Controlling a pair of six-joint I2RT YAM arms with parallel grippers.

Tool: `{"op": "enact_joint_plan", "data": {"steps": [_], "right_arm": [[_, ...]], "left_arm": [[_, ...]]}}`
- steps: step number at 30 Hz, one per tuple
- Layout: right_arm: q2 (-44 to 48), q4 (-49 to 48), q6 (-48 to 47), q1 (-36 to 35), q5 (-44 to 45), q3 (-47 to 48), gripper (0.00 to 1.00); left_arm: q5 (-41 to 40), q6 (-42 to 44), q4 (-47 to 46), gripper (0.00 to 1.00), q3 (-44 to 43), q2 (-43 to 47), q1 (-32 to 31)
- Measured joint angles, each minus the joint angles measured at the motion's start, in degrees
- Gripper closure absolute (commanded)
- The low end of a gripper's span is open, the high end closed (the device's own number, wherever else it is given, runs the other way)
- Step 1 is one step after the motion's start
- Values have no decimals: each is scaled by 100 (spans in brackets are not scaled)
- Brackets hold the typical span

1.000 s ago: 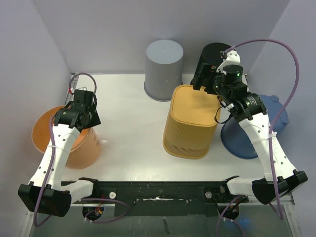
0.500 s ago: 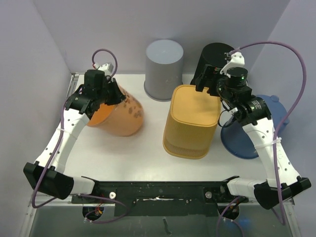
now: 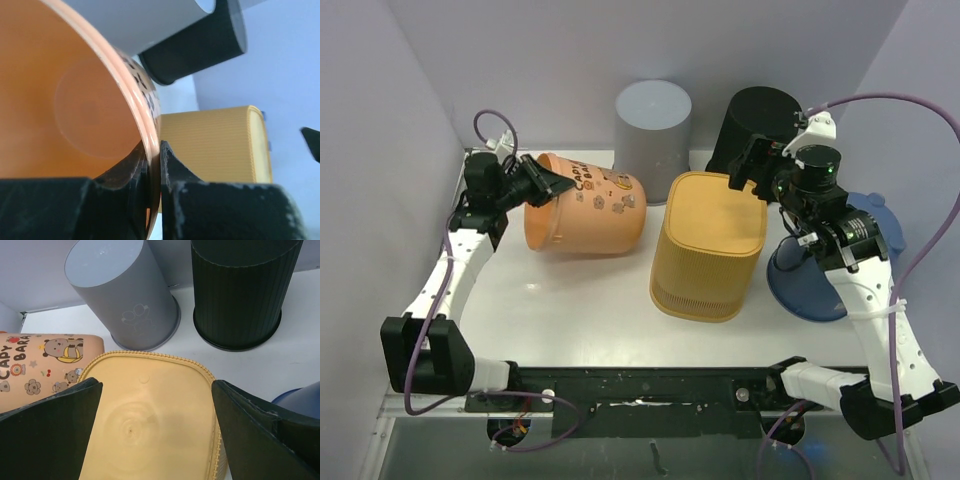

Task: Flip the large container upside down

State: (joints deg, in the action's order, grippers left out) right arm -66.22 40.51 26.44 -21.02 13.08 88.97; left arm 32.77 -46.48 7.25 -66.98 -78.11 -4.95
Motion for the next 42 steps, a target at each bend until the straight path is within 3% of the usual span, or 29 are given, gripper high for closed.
{"op": "enact_joint_plan", "data": {"steps": [5,9,11,16,23,27,31,42], "right_arm": [[-50,-7,-2,0,-4,-20,2],[-55,4,-13,0,-37,-81,3],[-70,9,-59,0,-138,-83,2],[-214,-4,-251,-170,-413,-39,2],[-1102,-125,-638,-1611,-776,750,2],[-1735,-98,-876,-2409,-778,1182,2],[-2315,-63,-942,-2776,-769,1488,2],[-2977,564,-398,-2103,-260,1687,2]], "left_arm": [[369,-964,-1314,100,890,76,109],[262,-1139,-1412,70,1196,280,109],[109,-920,-1134,60,1226,387,109],[-407,-170,-68,47,1224,407,109],[-1104,861,1228,26,610,402,129],[-1408,1189,1714,26,319,402,199],[-1624,1447,2090,26,-37,411,273],[-1779,1867,2629,41,-260,535,282]]}}
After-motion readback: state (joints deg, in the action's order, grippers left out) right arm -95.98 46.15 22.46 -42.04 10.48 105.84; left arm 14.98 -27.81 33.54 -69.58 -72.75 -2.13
